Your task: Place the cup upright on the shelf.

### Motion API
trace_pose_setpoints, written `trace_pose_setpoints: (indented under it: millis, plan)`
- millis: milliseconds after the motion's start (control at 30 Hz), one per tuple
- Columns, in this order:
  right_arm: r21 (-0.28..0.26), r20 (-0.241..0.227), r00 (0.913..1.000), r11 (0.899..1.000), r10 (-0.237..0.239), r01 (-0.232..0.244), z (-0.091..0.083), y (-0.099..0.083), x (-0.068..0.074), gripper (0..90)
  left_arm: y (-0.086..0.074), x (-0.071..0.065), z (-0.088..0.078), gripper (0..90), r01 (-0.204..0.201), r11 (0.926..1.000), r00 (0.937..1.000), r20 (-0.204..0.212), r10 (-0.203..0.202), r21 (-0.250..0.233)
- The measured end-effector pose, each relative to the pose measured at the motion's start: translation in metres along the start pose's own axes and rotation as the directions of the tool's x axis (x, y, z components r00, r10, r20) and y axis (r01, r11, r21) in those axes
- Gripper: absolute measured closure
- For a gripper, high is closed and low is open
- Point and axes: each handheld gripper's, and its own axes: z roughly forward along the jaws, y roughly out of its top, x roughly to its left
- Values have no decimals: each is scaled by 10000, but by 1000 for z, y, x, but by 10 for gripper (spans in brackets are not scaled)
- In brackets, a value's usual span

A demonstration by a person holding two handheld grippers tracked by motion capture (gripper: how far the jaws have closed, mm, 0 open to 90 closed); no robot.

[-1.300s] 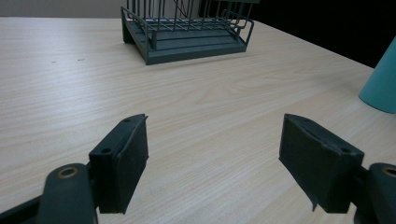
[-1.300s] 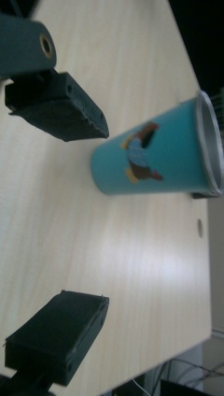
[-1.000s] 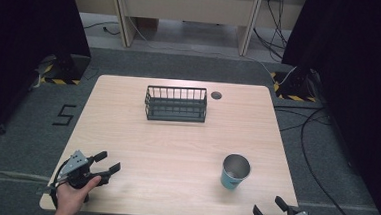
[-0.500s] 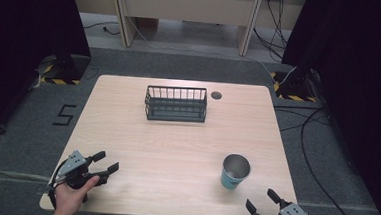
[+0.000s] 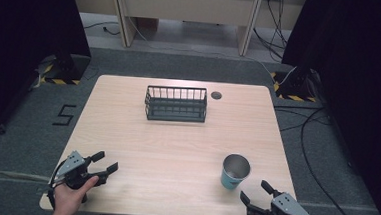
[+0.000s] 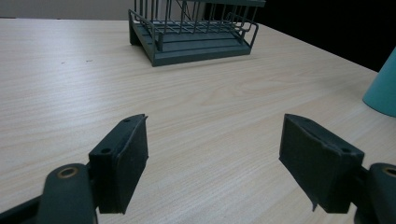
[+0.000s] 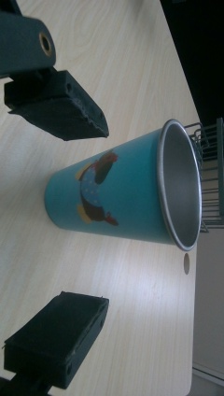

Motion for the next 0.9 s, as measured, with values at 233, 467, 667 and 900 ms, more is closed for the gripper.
trace_pose_setpoints:
  millis: [233,467,667,900]
  plan:
    - [106,-272,9995,9998,-149,152,16,5,4,159,0,0,0,233,30,10000,10000,3,-30,-25]
    - [75,-419,9989,9997,-215,219,28,12,6,156,0,0,0,234,2,10000,10000,12,-2,-19]
    - [109,-434,9987,9996,-263,268,40,15,8,155,0,0,0,233,25,10000,10000,20,-25,-46]
    - [147,-441,9984,9992,-358,365,51,18,11,150,1,0,0,233,9,10000,10000,26,-9,-42]
